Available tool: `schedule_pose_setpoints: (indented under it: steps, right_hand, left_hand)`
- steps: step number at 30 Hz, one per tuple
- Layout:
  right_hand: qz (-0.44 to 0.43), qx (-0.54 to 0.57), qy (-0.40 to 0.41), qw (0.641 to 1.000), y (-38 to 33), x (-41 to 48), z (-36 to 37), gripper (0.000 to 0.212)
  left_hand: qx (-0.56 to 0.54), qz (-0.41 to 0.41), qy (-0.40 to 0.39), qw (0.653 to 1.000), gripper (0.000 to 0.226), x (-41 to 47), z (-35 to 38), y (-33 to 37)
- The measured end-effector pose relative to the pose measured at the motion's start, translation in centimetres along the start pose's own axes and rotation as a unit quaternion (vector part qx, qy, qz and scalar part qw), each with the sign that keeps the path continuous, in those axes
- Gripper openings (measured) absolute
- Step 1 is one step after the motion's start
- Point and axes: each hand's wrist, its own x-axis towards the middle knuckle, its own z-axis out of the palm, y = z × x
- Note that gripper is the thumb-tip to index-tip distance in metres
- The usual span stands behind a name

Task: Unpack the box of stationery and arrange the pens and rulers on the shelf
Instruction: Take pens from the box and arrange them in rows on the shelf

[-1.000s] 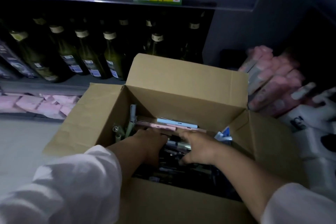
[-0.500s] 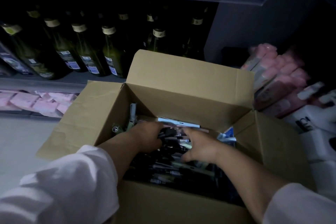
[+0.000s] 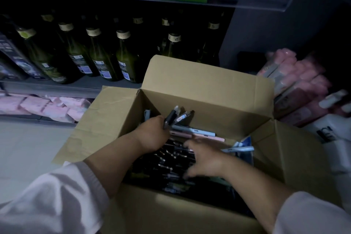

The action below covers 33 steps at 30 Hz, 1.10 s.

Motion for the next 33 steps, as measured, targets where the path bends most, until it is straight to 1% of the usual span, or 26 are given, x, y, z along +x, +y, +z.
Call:
schedule_pose_setpoints:
  steps: [1, 2, 3, 4, 6, 9, 12, 15, 19, 21, 23, 26, 30, 33]
  right_hand:
    - [-0.033, -0.105, 0.01, 0.994, -0.7, -0.3, 0.1, 0.076]
    - [-0.052, -0.164, 0.015, 0.985, -1.2, -0.3, 0.4, 0.067]
    - [-0.057, -0.187, 0.013, 0.981, -1.7, -0.2, 0.6, 0.059]
    - [-0.053, -0.187, 0.005, 0.981, -1.9, 0.0, 0.8, 0.053]
    - [-0.037, -0.152, -0.009, 0.988, -1.9, 0.1, 0.9, 0.045]
    - [-0.014, -0.097, -0.03, 0.995, -1.7, -0.1, 0.6, 0.044]
    - [-0.001, -0.061, -0.058, 0.996, -1.5, -0.4, 0.7, 0.042]
    - [0.008, -0.05, -0.07, 0.996, -1.3, -1.1, 0.6, 0.037]
    - [0.038, 0.018, -0.066, 0.997, -1.0, -2.3, -0.6, 0.035]
    - [0.045, 0.092, -0.039, 0.994, -1.0, -3.2, -1.7, 0.031]
    - [0.057, 0.2, -0.015, 0.978, -1.3, -4.7, -3.2, 0.019]
    - [0.06, 0.343, 0.024, 0.937, -2.5, -7.6, -6.2, 0.017]
    - [0.033, 0.478, 0.097, 0.872, -5.0, -12.2, -10.9, 0.008]
    - [0.005, 0.545, 0.128, 0.829, -7.4, -16.2, -14.7, 0.005]
  left_hand:
    - [-0.041, -0.005, -0.002, 0.999, 0.017, -0.2, -0.1, 0.0]
    - [-0.075, -0.01, -0.009, 0.997, 0.018, -0.4, -0.1, 0.0]
    - [-0.104, -0.014, -0.014, 0.994, 0.016, -0.6, -0.2, 0.0]
    - [-0.134, -0.02, -0.017, 0.991, 0.013, -0.8, -0.2, -0.1]
    - [-0.182, -0.026, -0.022, 0.983, 0.008, -1.3, -0.3, -0.1]
    - [-0.219, -0.026, -0.026, 0.975, 0.008, -1.9, -0.6, -0.1]
    - [-0.241, -0.032, -0.033, 0.97, 0.008, -2.4, -0.9, 0.0]
    - [-0.253, -0.037, -0.033, 0.966, 0.008, -2.9, -1.3, 0.5]
    - [-0.273, -0.046, -0.033, 0.96, 0.006, -4.3, -2.4, 1.8]
    - [-0.28, -0.049, -0.034, 0.958, 0.009, -5.1, -3.1, 2.7]
    - [-0.3, -0.045, -0.037, 0.952, 0.009, -5.9, -4.2, 3.9]
    - [-0.347, -0.04, -0.057, 0.935, 0.009, -7.5, -6.2, 6.4]
    - [-0.394, -0.034, -0.082, 0.915, 0.003, -9.8, -9.5, 10.5]
    - [-0.414, -0.017, -0.087, 0.906, 0.004, -11.9, -11.9, 14.0]
